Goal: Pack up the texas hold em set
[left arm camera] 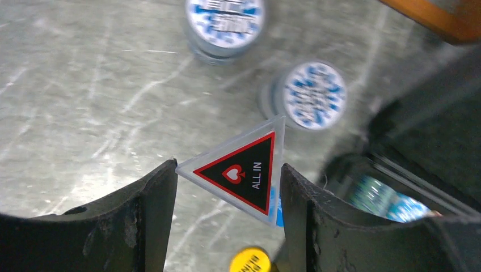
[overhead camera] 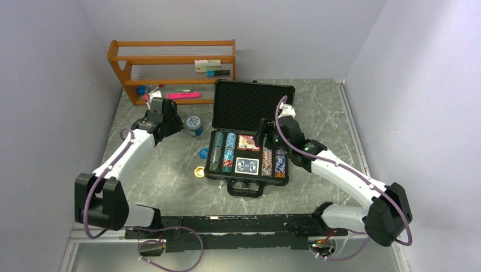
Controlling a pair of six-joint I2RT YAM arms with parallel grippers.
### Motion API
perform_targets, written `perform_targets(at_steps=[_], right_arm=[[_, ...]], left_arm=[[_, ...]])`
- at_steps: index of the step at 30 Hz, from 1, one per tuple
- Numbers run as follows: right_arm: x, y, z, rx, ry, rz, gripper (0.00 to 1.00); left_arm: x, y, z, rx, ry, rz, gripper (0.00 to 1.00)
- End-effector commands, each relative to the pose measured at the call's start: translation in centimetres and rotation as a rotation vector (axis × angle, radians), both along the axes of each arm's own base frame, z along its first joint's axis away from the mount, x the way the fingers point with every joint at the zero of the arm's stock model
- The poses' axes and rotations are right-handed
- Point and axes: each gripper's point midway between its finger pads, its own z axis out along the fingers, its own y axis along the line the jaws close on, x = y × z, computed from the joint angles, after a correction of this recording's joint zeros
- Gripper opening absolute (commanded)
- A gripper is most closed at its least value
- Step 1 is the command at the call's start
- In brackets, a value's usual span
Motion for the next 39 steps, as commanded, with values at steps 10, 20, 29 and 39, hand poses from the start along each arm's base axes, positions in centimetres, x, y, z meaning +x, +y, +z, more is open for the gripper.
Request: perform_targets(at_steps=[10,20,29,39], right_arm=[[1.9,-7.1,5.7,-0.039,-0.159,-0.279,0.73],[1.7,-11.1,6.5,-0.009,-0.197,-0.410,0.73],[1.9,-11.8,6.0,-0.008,-0.192,-0.417,0.73],[1.8,-12.1,5.7,0.000,-0.182,-0.422,0.73]], left_arm=[[-5.2,-17.9,5.2,-0.181,-0.084,-0.464,0.47],[-10.5,-29.7,-0.1,-0.114,0.036,-0.681,0.46],[-12.1,-31.6,-1.9,-0.035,0.034,-0.612,0.46],[-12.9,-30.7,-3.4,0.015,0.043,-0.528,0.49]])
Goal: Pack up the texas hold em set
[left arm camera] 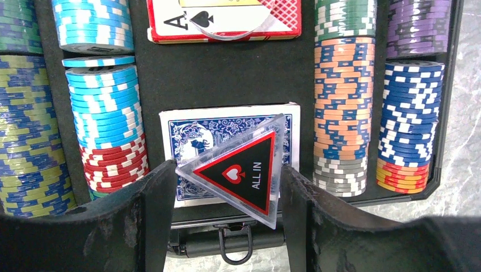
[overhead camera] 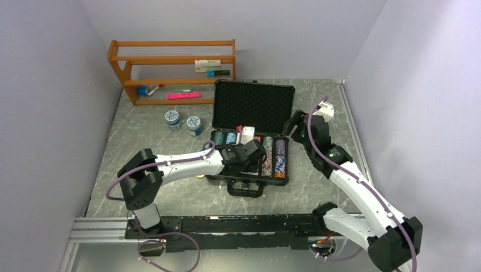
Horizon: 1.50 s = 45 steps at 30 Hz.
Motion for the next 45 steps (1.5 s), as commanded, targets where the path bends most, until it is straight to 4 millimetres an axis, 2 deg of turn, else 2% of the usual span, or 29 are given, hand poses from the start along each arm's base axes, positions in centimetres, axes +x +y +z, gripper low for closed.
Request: perform_targets(at_steps=[1,9,13,17,20,23,27,29,33,36,38,41,45], right_arm=[[0.0,-0.1,0.7,0.026,-0.025,-0.006,0.73],[-0.2,0.5,0.8,0.054,-0.023,0.036,0.73],[-0.3,0.7,1.3,0.062,-0.034,0.050,0.73],[-0.3,0.7,1.5,0.062,-0.034,0.056,0.73],[-0.4,0.9,1.4,0.066,-0.031,0.064,0.73],[-0.4,1.0,1.3,0.066,-0.024,0.070,0.73],[-0.4,1.2,1.0,0.064,-0.005,0.079,0.73],[-0.5,1.4,1.0,0.065,0.003,0.091,0.73],[-0.7,1.4,1.2,0.067,0.003,0.099,0.67],[-0.6,1.5,1.1,0.065,0.015,0.098,0.59],[-0.5,1.7,0.8,0.063,0.030,0.103,0.55],[-0.4,1.9,0.6,0.074,0.041,0.104,0.51],[-0.3,2.3,0.7,0.101,0.031,0.108,0.50]], left_arm=[[0.6,-0.3,0.8,-0.028,-0.031,0.062,0.50],[0.7,-1.6,1.3,-0.065,-0.046,0.009,0.64],[1.2,-1.5,2.1,-0.056,-0.077,0.007,0.72],[1.4,-1.5,2.6,-0.042,-0.090,-0.008,0.85],[1.6,-0.8,3.0,-0.020,-0.108,0.003,0.90],[1.7,-0.5,4.4,-0.040,-0.136,0.009,0.90],[1.4,0.1,5.9,-0.113,-0.178,-0.005,0.83],[1.4,1.4,6.5,-0.122,-0.208,0.022,0.81],[2.0,5.5,7.0,-0.077,-0.261,0.118,0.74],[2.8,8.7,6.9,-0.074,-0.249,0.177,0.65],[3.1,10.9,5.9,-0.070,-0.224,0.216,0.61],[3.4,14.0,5.3,-0.088,-0.199,0.273,0.61],[2.8,17.1,3.1,-0.098,-0.124,0.274,0.70]])
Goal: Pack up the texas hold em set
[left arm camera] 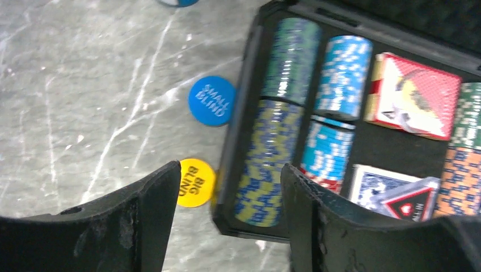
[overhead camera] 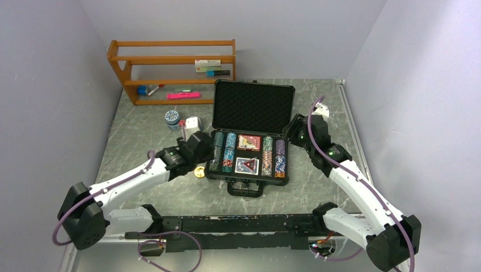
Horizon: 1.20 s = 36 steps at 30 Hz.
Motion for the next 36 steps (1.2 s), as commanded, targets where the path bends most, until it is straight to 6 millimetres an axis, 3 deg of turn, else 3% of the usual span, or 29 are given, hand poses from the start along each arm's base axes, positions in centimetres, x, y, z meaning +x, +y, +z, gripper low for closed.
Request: perform_targets(at_steps=[1,5,8,19,22,29,36], right_arm=[[0.7,0.7,2.4,0.063,-0.058,0.006,0.50],[1.0,1.1,2.3,0.078,-0.057,0.012,0.49],[1.1,1.8,2.2,0.101,-0.061,0.033,0.46],[1.2,1.7,2.3,0.090,-0.065,0.039,0.43],[1.0,1.3,2.3,0.078,-0.069,0.027,0.43],[0.9,1.2,2.2,0.077,-0.070,0.026,0.43],[0.8,1.2,1.9,0.077,-0.065,0.027,0.43]], left_arm=[[-1.3,2.0,-1.5,-0.051,0.072,-0.047,0.71],[-4.0,2.6,-4.3,-0.045,0.157,-0.121,0.71],[-5.3,3.6,-6.3,-0.023,0.192,-0.131,0.63],[-6.4,4.5,-10.4,0.057,0.287,-0.132,0.62],[-6.4,5.0,-10.5,0.079,0.296,-0.108,0.58],[-5.2,4.1,-6.7,-0.019,0.154,-0.131,0.45],[-6.0,6.4,-8.5,0.067,0.221,-0.032,0.44]])
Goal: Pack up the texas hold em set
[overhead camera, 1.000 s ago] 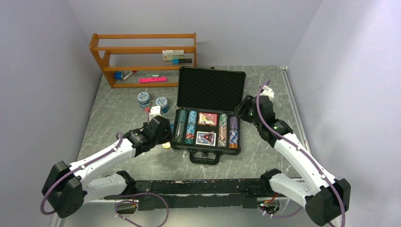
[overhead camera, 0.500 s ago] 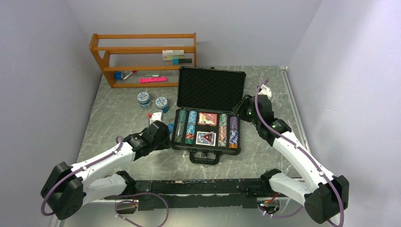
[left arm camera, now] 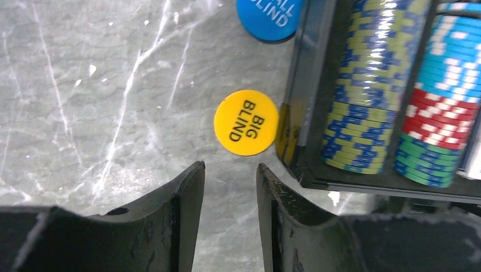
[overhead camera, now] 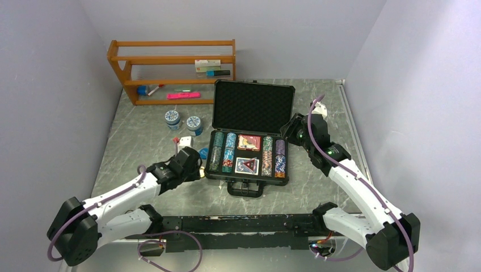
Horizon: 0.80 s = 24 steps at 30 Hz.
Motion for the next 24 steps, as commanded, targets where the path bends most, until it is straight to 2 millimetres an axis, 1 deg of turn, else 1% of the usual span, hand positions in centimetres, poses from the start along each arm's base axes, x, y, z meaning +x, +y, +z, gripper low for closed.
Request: perform_targets(at_steps=[1,3,5,7,10,13,16,24], right_arm=[[0.4,-0.3,1.4,0.010,-0.054,-0.015,0.43],[0.4,-0.4,1.4,0.005,-0.053,-0.017,0.43],[0.3,-0.6,1.4,0.001,-0.054,-0.025,0.44],[0.3,-0.9,1.4,-0.004,-0.054,-0.037,0.47],[0.2,-1.1,1.4,-0.010,-0.054,-0.044,0.50],[0.1,-1.2,1.4,-0.016,-0.058,-0.045,0.53],[0.1,-1.1,1.3,-0.014,-0.063,-0.042,0.54],[0.3,-0.9,1.1,-0.014,-0.058,-0.034,0.55]], left_arm=[[-0.9,1.5,-1.7,0.073,0.060,0.054,0.44],[-1.1,1.3,-2.3,0.073,0.083,0.048,0.47],[-1.2,0.6,-2.8,0.047,0.096,0.021,0.51],[-1.3,-0.2,-3.4,0.028,0.111,-0.016,0.53],[-1.3,-0.8,-4.1,0.031,0.125,-0.054,0.57],[-1.2,-0.7,-4.6,0.070,0.140,-0.090,0.60],[-1.0,-0.2,-5.0,0.133,0.161,-0.090,0.61],[0.5,0.3,-4.9,0.213,0.141,-0.061,0.61]])
